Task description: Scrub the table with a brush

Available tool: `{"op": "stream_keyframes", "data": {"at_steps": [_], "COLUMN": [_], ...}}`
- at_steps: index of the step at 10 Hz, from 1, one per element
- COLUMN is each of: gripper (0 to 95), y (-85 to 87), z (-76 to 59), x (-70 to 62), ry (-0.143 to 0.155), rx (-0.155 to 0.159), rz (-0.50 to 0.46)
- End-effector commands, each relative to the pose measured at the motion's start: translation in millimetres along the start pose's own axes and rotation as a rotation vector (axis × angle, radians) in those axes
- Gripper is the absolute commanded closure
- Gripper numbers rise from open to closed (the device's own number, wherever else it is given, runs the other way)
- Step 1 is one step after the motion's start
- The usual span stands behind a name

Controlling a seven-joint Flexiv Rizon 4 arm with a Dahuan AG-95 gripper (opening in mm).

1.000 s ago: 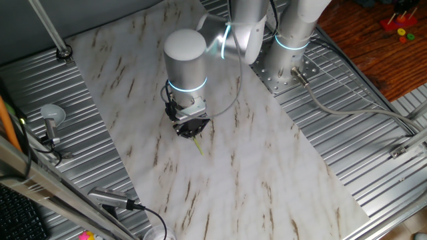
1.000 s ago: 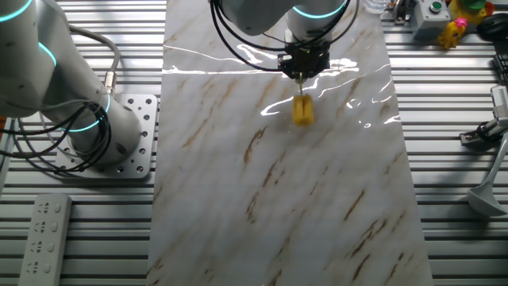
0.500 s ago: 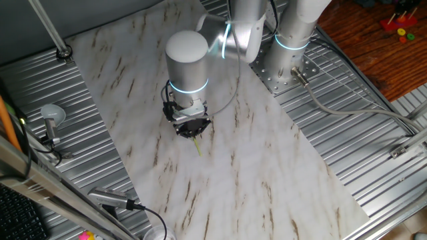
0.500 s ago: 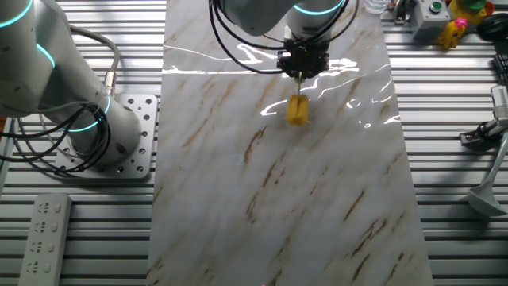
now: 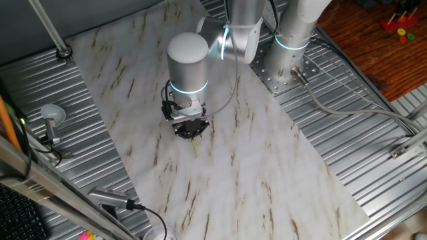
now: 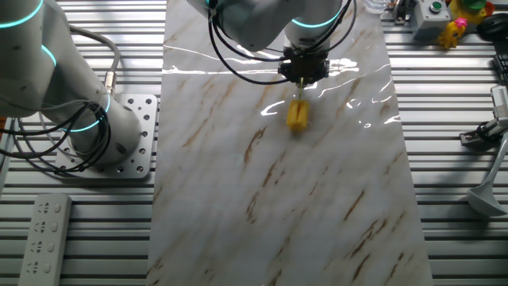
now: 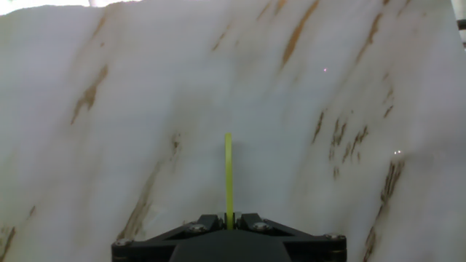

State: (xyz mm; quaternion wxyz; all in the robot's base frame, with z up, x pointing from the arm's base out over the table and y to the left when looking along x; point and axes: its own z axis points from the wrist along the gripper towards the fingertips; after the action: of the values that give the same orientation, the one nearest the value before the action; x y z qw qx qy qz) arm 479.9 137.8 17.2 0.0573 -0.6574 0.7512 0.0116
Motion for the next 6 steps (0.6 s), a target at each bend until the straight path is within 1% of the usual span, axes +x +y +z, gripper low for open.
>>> {"op": "stream_keyframes", "data": {"at_steps": [1, 3, 6], "gripper": [95.0, 95.0, 95.0], "y": [-5.0, -11.1, -12.4], "z": [1.1, 0.6, 0.0], "x": [-2.7, -7.5, -9.7], "ry": [-0.002, -0.024, -0.048], "rx": [0.008, 0.006, 0.005], "rz": [-0.019, -0.025, -0.018]}}
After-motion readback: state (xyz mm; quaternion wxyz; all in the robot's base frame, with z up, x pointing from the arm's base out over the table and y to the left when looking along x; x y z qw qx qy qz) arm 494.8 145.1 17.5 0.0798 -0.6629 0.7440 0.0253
